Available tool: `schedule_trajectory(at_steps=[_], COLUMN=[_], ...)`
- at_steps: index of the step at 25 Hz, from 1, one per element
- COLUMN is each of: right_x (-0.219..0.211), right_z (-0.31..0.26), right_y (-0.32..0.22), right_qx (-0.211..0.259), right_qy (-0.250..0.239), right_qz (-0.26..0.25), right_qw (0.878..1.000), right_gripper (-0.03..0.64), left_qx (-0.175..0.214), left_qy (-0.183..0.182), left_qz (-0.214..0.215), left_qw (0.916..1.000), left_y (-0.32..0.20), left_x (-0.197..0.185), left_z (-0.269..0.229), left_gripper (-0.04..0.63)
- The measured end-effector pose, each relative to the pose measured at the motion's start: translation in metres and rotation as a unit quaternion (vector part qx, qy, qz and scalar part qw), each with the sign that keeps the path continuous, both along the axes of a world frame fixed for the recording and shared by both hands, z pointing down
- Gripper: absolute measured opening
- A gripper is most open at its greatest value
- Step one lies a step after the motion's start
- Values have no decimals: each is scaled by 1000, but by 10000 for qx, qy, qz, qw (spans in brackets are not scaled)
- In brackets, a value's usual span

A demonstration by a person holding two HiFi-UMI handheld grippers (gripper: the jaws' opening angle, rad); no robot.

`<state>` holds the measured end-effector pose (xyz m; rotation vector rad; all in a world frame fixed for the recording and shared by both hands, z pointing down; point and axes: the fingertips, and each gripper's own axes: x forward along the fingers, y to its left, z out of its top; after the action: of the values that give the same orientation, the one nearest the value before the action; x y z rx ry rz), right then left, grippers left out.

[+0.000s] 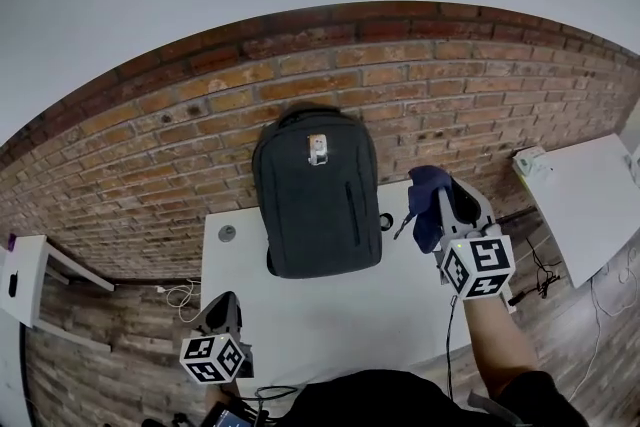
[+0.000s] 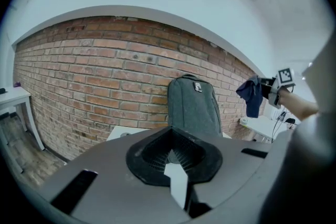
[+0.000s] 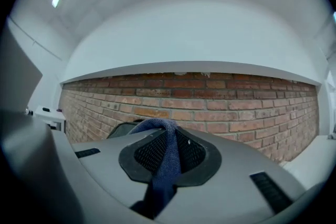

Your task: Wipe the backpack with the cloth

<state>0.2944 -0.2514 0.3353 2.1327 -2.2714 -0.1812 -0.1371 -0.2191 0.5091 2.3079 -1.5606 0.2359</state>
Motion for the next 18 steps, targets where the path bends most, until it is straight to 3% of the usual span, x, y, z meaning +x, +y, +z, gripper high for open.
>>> schedule_trajectory(at_steps=[7,18], right_x=[20,53], right_z=[71,102], right_y=[86,143], right_qx=[-770,-1085], right_qy=[-81,-277], right_qz=[-132,-360], right_qw=[9969,9931], right_gripper=[35,35], left_qx=[190,19], left_qy=[-64,-278], left_qz=[14,-119], left_qw=[9998,9995], left_y=[32,89], left_x=[43,79], left_z=[-13,-11], left_gripper=[-3,-3])
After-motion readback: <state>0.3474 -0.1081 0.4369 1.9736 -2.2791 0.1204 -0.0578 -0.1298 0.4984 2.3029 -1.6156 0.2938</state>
